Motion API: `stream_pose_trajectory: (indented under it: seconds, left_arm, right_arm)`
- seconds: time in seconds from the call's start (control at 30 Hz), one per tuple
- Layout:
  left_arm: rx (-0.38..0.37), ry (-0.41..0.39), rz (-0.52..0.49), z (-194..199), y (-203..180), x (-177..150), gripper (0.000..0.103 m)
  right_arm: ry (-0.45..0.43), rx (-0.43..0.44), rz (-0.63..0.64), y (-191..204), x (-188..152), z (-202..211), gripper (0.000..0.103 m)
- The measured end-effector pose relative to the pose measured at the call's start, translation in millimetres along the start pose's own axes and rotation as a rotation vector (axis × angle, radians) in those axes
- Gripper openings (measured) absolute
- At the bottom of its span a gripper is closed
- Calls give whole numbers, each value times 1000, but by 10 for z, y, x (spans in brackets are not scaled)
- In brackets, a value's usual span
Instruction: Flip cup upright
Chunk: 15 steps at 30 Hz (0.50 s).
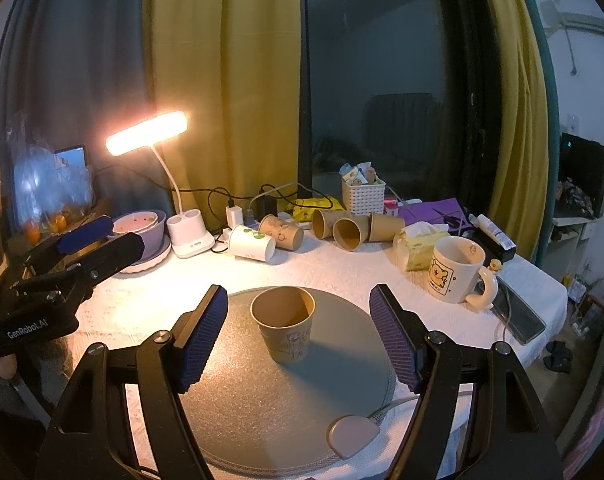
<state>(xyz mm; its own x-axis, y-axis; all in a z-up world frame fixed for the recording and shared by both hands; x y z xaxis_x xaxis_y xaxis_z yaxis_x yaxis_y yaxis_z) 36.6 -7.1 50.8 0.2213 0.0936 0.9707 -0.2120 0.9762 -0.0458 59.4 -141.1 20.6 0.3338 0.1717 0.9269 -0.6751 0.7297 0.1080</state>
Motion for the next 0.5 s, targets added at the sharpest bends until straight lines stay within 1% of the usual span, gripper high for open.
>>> stream_pose_trajectory:
  seconds: [0.5]
  left_arm:
    - [-9, -6, 0, 13, 1, 2, 87]
  right_arm:
    - [-1, 0, -1, 5, 1, 12, 76]
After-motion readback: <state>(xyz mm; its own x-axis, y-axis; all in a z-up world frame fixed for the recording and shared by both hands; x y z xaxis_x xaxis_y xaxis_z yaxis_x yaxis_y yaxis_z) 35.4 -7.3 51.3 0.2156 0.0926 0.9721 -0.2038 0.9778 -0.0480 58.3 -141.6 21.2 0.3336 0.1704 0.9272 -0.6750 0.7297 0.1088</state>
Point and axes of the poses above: each gripper's, at about its wrist camera, not at the fingertips, and z roughly against the way its jaws point, y to its left, x to its top, the point moved 6 cm from there along -z, roughly the way its jaws point, and after that the axes turned 14 degrees about x, right-handed, at the moved point
